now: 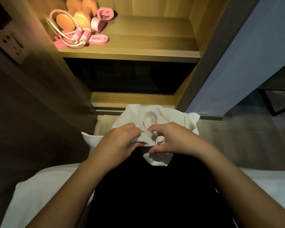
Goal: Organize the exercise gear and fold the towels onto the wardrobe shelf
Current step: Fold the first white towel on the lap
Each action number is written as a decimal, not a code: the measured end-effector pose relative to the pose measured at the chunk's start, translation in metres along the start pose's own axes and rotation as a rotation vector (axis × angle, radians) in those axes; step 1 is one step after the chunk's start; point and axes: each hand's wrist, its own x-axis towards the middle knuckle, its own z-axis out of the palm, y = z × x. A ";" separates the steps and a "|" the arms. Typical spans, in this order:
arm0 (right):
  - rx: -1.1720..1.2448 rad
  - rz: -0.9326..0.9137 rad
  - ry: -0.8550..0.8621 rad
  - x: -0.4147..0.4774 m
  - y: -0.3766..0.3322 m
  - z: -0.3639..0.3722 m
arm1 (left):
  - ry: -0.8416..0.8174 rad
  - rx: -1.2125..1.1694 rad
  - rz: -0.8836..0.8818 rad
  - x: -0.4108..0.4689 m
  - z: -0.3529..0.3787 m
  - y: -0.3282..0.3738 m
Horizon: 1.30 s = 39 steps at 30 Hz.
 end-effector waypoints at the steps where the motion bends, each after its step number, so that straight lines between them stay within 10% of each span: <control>1: -0.009 0.017 0.028 0.001 0.000 0.005 | -0.015 0.014 -0.001 0.003 0.002 0.000; 13: -0.236 0.161 0.083 0.016 0.031 0.039 | -0.424 0.151 -0.219 -0.023 -0.027 -0.059; 20: -0.208 0.160 0.100 0.018 0.038 0.042 | -0.191 -0.427 -0.362 -0.047 -0.020 -0.079; 31: -0.180 0.165 0.090 0.017 0.038 0.042 | 0.118 -0.017 -0.230 -0.068 0.000 -0.072; 39: -0.210 0.174 0.092 0.017 0.036 0.045 | 0.132 -0.285 -0.296 -0.087 0.015 -0.079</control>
